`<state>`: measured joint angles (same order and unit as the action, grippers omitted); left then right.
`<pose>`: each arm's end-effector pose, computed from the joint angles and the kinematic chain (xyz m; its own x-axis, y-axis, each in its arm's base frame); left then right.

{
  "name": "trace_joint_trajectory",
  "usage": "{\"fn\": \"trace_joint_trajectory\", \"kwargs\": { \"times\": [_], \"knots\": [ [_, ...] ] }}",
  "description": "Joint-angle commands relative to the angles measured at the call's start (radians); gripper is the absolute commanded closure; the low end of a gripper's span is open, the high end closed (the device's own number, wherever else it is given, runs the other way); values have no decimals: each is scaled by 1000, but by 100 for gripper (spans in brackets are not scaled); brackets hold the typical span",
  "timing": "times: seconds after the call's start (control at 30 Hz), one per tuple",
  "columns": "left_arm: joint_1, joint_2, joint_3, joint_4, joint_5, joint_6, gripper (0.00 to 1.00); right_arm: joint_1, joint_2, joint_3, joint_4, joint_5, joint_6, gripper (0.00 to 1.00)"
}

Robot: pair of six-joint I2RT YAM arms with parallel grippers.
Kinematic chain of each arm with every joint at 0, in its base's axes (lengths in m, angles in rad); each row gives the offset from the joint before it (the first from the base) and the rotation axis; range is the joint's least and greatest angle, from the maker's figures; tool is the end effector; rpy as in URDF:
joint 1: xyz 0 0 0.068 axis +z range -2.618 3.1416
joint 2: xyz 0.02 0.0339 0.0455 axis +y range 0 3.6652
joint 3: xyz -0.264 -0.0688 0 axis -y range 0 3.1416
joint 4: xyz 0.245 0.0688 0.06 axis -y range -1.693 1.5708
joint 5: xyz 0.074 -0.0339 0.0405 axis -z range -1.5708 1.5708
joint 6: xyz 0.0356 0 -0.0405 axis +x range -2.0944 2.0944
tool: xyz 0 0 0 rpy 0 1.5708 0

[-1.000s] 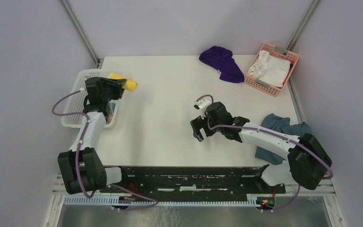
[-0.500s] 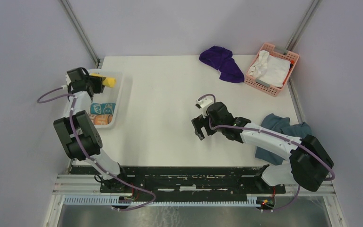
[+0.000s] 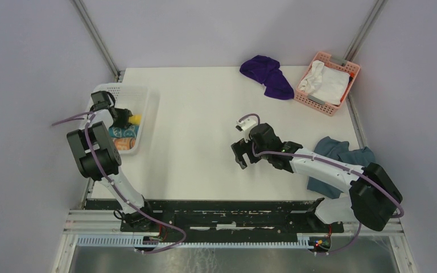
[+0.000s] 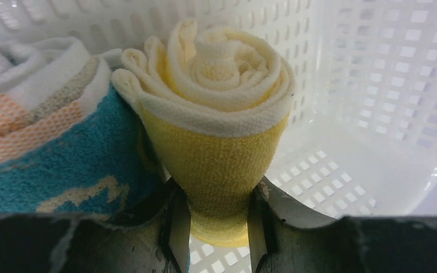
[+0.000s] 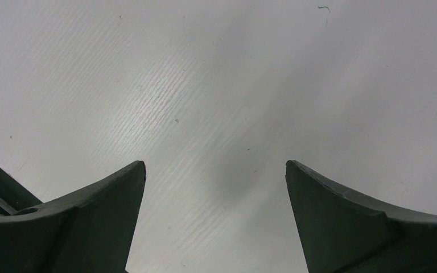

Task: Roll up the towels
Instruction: Place the towel in the bin.

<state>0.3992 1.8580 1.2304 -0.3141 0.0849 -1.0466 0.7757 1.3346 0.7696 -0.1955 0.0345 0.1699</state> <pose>0.3630 0.1499 0.1829 -0.0774 -0.9689 -0.2352 -0.8158 0.1971 -0.5437 0.1984 0.1928 0.2141 -0.6003 -0.3521 -0.7181 -0.5889 0.8021 0.0991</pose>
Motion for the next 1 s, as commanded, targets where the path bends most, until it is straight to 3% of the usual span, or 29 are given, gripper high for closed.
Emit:
{"fn": "trace_joint_trajectory", "kwargs": {
  "times": [0.0, 0.2, 0.63, 0.97],
  "knots": [
    [3, -36, 16, -116, -75, 92, 67, -4, -50, -9, 46, 35, -7, 0],
    [7, -16, 7, -181, -106, 129, 64, -3, -73, -18, 52, 40, -6, 0],
    [8, 118, 137, -295, -114, 189, 44, 6, -83, -30, 71, 47, -6, 0],
    [8, 120, 204, -314, -85, 155, 39, 5, -93, -32, 70, 52, -7, 0]
  ]
}}
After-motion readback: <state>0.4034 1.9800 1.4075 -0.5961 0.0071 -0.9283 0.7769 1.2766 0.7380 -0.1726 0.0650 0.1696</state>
